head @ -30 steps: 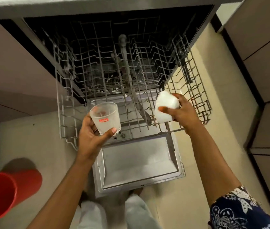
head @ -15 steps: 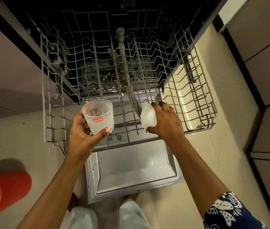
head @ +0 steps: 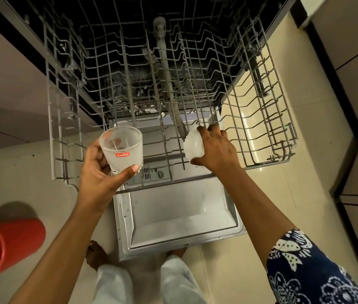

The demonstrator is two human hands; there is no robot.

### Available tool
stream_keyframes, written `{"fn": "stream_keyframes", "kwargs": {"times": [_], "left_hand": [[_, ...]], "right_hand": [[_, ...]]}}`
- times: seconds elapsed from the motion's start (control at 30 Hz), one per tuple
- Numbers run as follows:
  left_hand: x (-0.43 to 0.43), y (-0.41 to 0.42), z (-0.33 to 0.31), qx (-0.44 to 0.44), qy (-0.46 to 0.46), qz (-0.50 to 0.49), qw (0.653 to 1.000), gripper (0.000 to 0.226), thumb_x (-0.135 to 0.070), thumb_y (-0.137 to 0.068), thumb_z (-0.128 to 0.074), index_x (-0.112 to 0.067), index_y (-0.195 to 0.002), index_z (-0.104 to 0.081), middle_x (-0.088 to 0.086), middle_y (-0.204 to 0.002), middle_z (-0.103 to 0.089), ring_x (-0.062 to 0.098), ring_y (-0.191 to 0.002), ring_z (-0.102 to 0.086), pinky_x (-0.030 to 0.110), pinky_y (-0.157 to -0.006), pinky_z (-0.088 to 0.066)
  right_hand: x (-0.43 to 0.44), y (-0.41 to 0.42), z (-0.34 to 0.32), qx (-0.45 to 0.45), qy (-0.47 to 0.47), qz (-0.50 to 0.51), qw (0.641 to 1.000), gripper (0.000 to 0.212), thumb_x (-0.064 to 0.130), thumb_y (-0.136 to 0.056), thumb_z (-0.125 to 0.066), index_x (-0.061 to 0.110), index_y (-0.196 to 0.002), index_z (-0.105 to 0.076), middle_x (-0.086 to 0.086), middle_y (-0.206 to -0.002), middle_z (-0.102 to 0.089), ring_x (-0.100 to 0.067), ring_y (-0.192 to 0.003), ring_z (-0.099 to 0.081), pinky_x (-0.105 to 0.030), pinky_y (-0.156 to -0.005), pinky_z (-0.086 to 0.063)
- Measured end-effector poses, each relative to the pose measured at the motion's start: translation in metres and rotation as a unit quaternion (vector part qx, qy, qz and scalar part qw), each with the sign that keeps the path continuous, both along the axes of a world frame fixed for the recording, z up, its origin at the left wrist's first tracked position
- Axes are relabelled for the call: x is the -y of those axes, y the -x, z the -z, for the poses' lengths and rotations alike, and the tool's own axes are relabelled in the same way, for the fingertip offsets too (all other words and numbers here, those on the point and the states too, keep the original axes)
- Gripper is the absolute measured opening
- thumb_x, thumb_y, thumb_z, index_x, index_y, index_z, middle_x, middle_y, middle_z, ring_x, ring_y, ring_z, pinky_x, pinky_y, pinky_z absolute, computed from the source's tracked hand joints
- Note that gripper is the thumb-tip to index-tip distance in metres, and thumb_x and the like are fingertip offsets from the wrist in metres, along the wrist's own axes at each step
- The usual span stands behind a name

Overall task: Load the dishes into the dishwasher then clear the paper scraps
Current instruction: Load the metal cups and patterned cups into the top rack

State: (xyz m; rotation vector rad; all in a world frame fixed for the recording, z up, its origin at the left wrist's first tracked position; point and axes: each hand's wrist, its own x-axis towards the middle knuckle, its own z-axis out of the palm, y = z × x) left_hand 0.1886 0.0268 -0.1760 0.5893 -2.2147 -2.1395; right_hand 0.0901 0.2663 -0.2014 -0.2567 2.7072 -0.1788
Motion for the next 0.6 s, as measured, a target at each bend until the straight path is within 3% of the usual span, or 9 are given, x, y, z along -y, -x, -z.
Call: {"fn": "stream_keyframes", "kwargs": {"times": [0.1,0.17,0.23,0.3,0.37,0.43,0.5,0.6], "left_hand": [[0.001,-0.003,-0.003,0.003,0.004,0.002,1.000,0.088,-0.030,-0.047,-0.084,-0.024,-0.126,-0.046,-0.014,-0.108,-0.066,0.002,-0.100,-0.063,0.017,-0.082,-0.052],[0.002,-0.005,-0.006,0.005,0.003,-0.003,1.000,0.094,-0.015,-0.052,-0.088,-0.026,-0.132,-0.040,-0.021,-0.104,-0.067,0.001,-0.099,-0.063,0.018,-0.082,-0.053],[0.004,-0.007,-0.010,0.004,-0.014,-0.013,1.000,0.100,0.000,-0.057,-0.081,-0.029,-0.139,-0.031,-0.025,-0.102,-0.067,0.000,-0.098,-0.064,0.019,-0.082,-0.054],[0.003,-0.010,-0.014,0.007,-0.030,-0.029,0.999,0.099,0.004,-0.059,-0.080,-0.033,-0.138,-0.032,-0.022,-0.101,-0.068,0.000,-0.095,-0.064,0.019,-0.078,-0.054],[0.001,-0.012,-0.020,0.021,-0.062,-0.063,0.996,0.091,-0.001,-0.062,-0.078,-0.030,-0.137,-0.037,-0.013,-0.101,-0.066,0.000,-0.089,-0.066,0.017,-0.071,-0.054],[-0.002,-0.014,-0.022,0.040,-0.091,-0.094,0.991,0.083,-0.010,-0.064,-0.077,-0.026,-0.137,-0.040,-0.006,-0.104,-0.064,0.004,-0.087,-0.066,0.015,-0.062,-0.053],[-0.003,-0.015,-0.022,0.056,-0.124,-0.120,0.983,0.080,-0.025,-0.060,-0.086,-0.025,-0.130,-0.047,0.003,-0.109,-0.067,0.014,-0.093,-0.067,0.017,-0.059,-0.053],[-0.008,-0.012,-0.024,0.100,-0.161,-0.166,0.968,0.048,-0.028,-0.068,-0.074,-0.028,-0.111,-0.051,0.007,-0.114,-0.066,0.018,-0.090,-0.070,0.021,-0.058,-0.055]], "right_hand": [[-0.002,-0.001,0.002,0.007,0.021,0.006,1.000,0.095,0.047,-0.068,-0.078,0.020,-0.144,-0.027,-0.011,-0.139,-0.035,-0.033,-0.126,-0.037,-0.049,-0.095,-0.046],[-0.002,-0.004,-0.002,-0.011,0.061,0.031,0.998,0.092,0.049,-0.070,-0.076,0.020,-0.144,-0.028,-0.009,-0.143,-0.035,-0.030,-0.129,-0.035,-0.048,-0.101,-0.041],[0.001,-0.011,-0.013,-0.057,0.154,0.081,0.983,0.077,0.045,-0.077,-0.071,0.020,-0.140,-0.035,-0.007,-0.141,-0.039,-0.026,-0.128,-0.037,-0.041,-0.102,-0.038],[0.011,-0.024,-0.027,-0.078,0.271,0.116,0.952,0.059,0.039,-0.082,-0.068,0.020,-0.133,-0.045,-0.004,-0.133,-0.048,-0.021,-0.121,-0.045,-0.036,-0.099,-0.042],[0.027,-0.039,-0.037,0.019,0.397,0.138,0.907,0.047,0.032,-0.083,-0.067,0.027,-0.127,-0.051,0.000,-0.131,-0.052,-0.016,-0.117,-0.051,-0.037,-0.100,-0.046],[0.045,-0.054,-0.040,0.141,0.476,0.134,0.858,0.051,0.027,-0.080,-0.070,0.043,-0.123,-0.048,0.003,-0.137,-0.049,-0.014,-0.121,-0.050,-0.036,-0.103,-0.044],[0.059,-0.063,-0.037,0.172,0.492,0.107,0.847,0.061,0.030,-0.075,-0.074,0.055,-0.120,-0.040,0.006,-0.140,-0.046,-0.008,-0.125,-0.045,-0.024,-0.104,-0.039],[0.075,-0.065,-0.033,0.173,0.517,0.096,0.833,0.072,0.027,-0.071,-0.080,0.050,-0.126,-0.039,0.011,-0.136,-0.048,0.001,-0.122,-0.046,-0.013,-0.100,-0.036]]}}
